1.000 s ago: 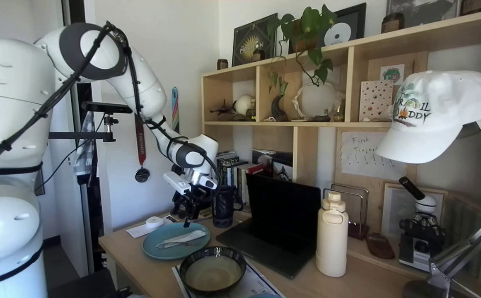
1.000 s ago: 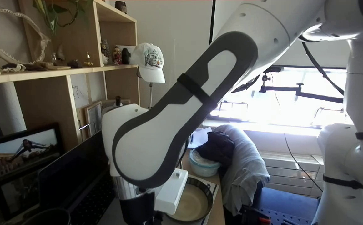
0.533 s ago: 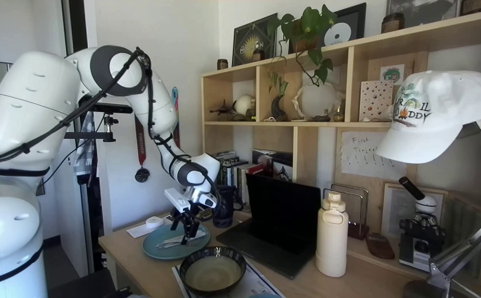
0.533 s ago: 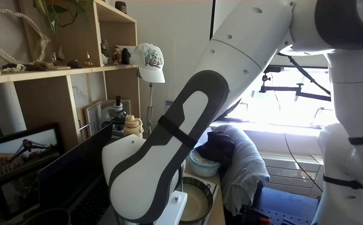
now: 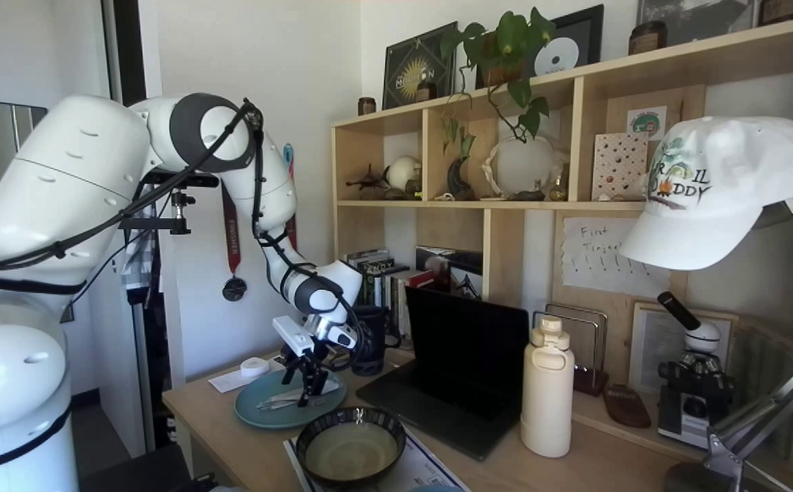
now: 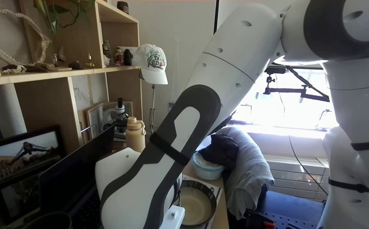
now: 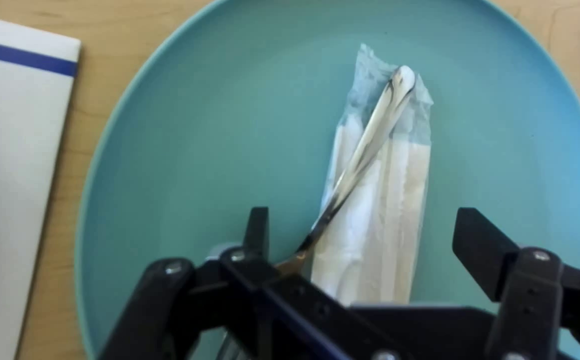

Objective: Pick up the folk from the light blue plate and put it in the black bowl.

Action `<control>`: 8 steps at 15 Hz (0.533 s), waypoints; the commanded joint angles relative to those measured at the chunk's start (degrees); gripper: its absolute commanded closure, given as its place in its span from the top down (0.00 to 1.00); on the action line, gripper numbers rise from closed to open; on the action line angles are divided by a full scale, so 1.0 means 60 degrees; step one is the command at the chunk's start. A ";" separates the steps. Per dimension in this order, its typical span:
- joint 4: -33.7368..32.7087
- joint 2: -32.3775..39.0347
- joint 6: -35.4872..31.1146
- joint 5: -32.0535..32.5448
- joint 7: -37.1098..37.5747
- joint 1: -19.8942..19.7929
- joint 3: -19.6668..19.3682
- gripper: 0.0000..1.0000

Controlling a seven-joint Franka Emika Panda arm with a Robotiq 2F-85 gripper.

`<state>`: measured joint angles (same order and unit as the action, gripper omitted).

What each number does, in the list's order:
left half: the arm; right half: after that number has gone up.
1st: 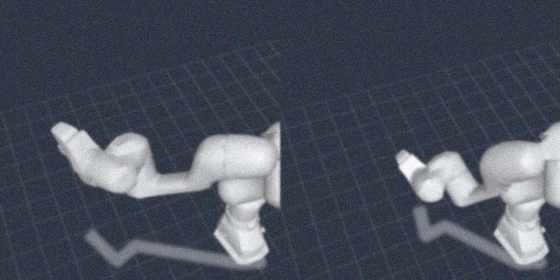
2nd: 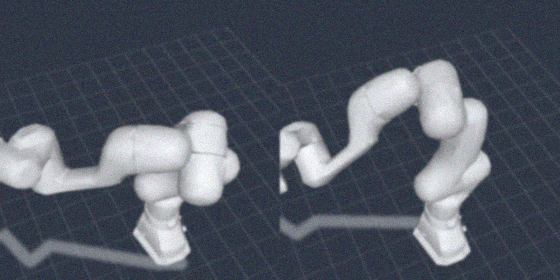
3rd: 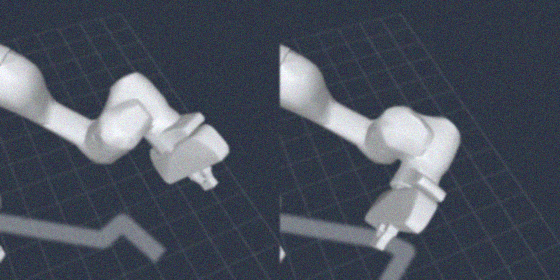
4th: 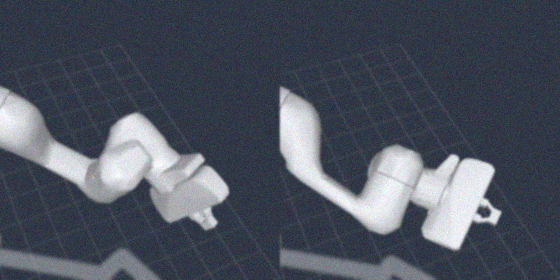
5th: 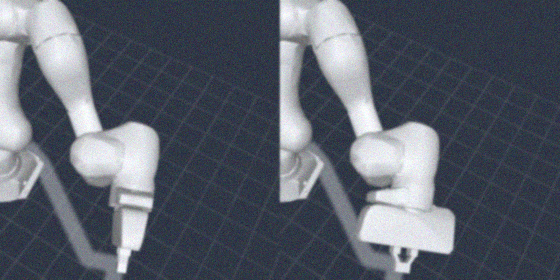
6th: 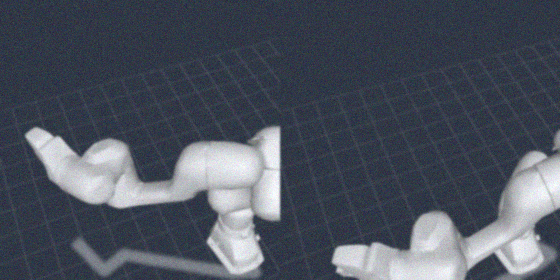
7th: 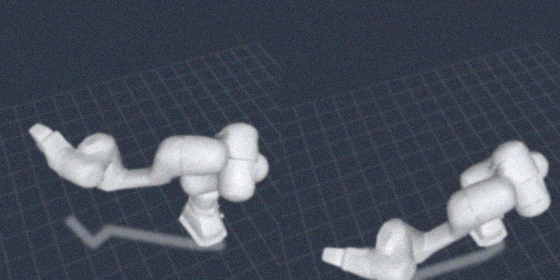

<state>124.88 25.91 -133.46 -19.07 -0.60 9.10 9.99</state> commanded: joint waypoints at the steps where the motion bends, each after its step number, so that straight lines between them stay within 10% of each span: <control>1: -0.0019 -0.0155 0.0212 0.0125 0.0626 0.0107 0.0060 0.99; 5: 0.0153 -0.0421 0.0441 0.0335 0.1277 0.0282 -0.0034 1.00; 8: 0.0158 -0.0523 0.0696 0.0516 0.1722 0.0341 -0.0092 0.66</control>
<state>124.87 25.32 -131.87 -17.52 6.07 10.48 9.99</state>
